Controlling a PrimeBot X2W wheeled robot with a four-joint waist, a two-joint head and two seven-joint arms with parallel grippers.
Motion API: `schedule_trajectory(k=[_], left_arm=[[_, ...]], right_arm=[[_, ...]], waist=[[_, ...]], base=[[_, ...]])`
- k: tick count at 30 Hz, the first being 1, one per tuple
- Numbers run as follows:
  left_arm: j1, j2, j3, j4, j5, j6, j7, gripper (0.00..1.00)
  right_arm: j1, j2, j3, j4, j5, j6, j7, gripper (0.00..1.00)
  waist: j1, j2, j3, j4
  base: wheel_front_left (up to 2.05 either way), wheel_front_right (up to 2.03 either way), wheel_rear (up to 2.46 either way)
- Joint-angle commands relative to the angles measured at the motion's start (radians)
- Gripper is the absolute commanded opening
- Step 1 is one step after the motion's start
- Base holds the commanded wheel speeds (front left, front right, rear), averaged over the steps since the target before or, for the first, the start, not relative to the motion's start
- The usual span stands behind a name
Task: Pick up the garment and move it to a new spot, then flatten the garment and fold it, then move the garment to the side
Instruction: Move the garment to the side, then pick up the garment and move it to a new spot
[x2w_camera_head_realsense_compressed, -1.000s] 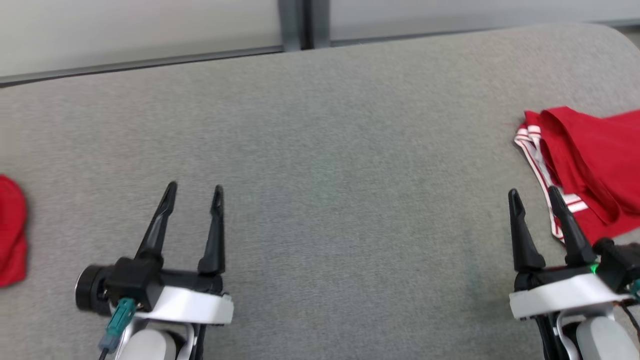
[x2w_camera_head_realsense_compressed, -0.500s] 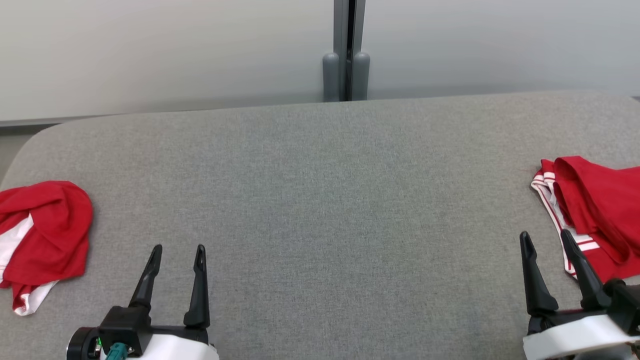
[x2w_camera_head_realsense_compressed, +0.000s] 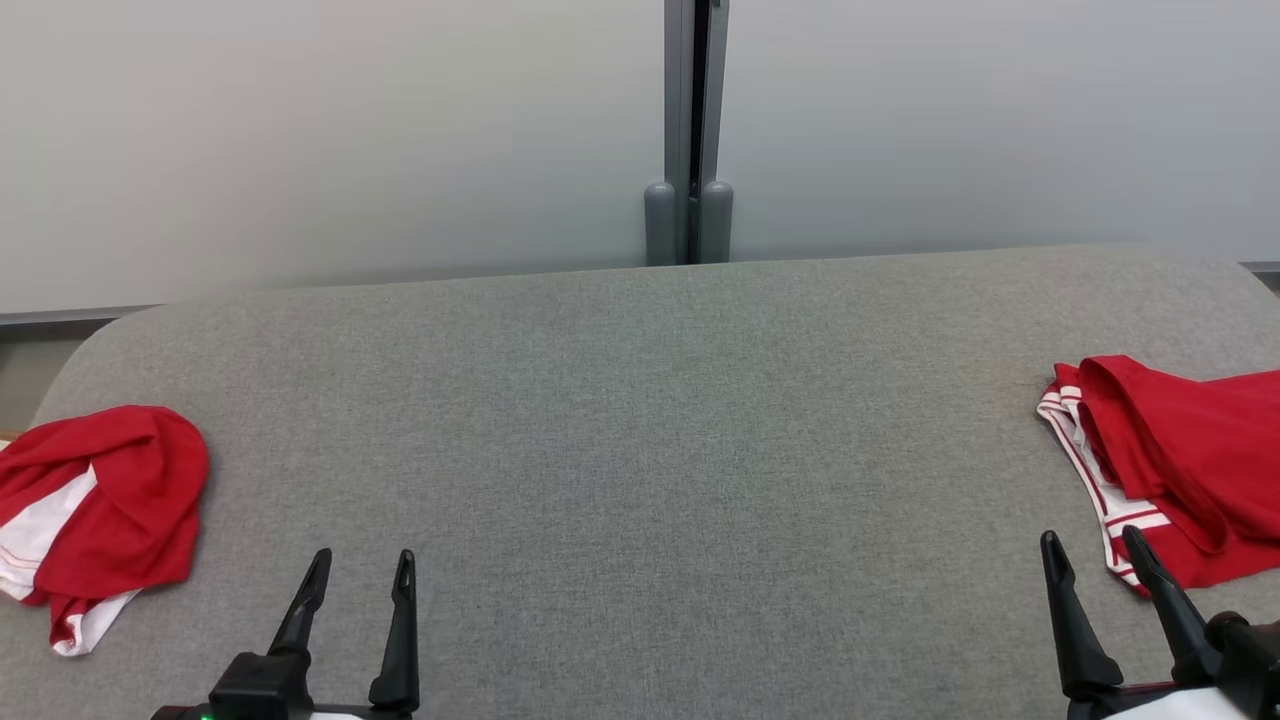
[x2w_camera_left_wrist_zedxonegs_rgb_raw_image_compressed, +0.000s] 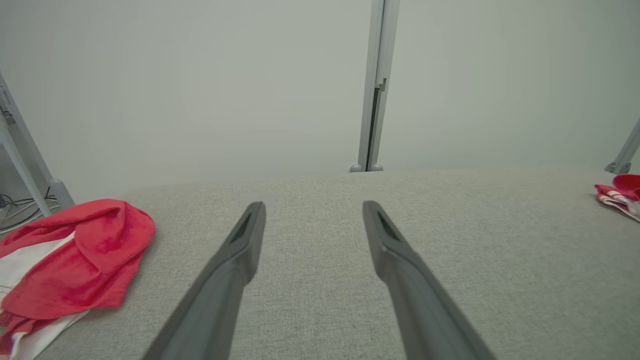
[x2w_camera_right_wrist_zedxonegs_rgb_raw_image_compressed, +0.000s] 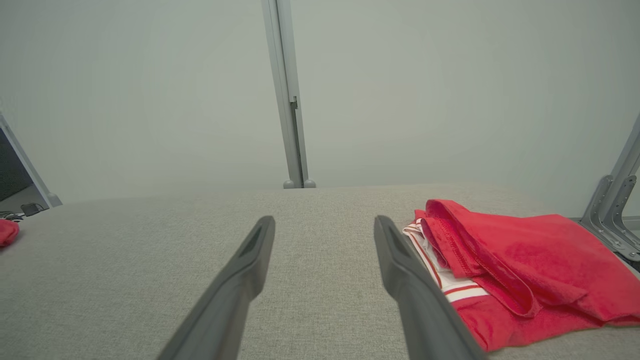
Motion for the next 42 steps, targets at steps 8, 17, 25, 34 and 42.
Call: schedule_trajectory(k=[8, 17, 25, 34, 42], left_arm=[[0.006, 0.012, -0.002, -0.002, -0.006, 0.011, 0.005, 1.00], [0.005, 0.019, -0.009, -0.002, -0.010, 0.012, 0.011, 1.00], [-0.013, 0.019, -0.013, 0.005, -0.015, 0.020, 0.010, 1.00], [-0.063, -0.001, -0.009, 0.024, -0.031, 0.025, -0.003, 1.00], [-0.113, -0.012, 0.002, 0.045, -0.041, 0.028, -0.026, 1.00]], right_arm=[[0.019, -0.009, -0.006, -0.017, -0.004, 0.000, 0.018, 1.00], [0.010, -0.006, 0.006, -0.011, 0.002, 0.000, 0.019, 1.00], [0.010, -0.005, 0.011, -0.005, 0.009, 0.000, 0.022, 1.00], [0.023, 0.000, -0.008, -0.026, 0.001, 0.000, 0.019, 1.00], [0.027, 0.011, -0.004, -0.048, -0.006, 0.000, 0.018, 1.00]], waist=[[0.0000, 0.0000, -0.013, 0.000], [0.0000, 0.0000, -0.018, -0.008], [0.0000, 0.0000, -0.021, -0.005], [0.0000, 0.0000, -0.017, 0.074], [0.0000, 0.0000, -0.029, 0.214]], base=[[0.00, 0.00, 0.00], [0.00, 0.00, 0.00], [0.00, 0.00, 0.00], [0.00, 0.00, 0.00], [0.00, 0.00, 0.00]])
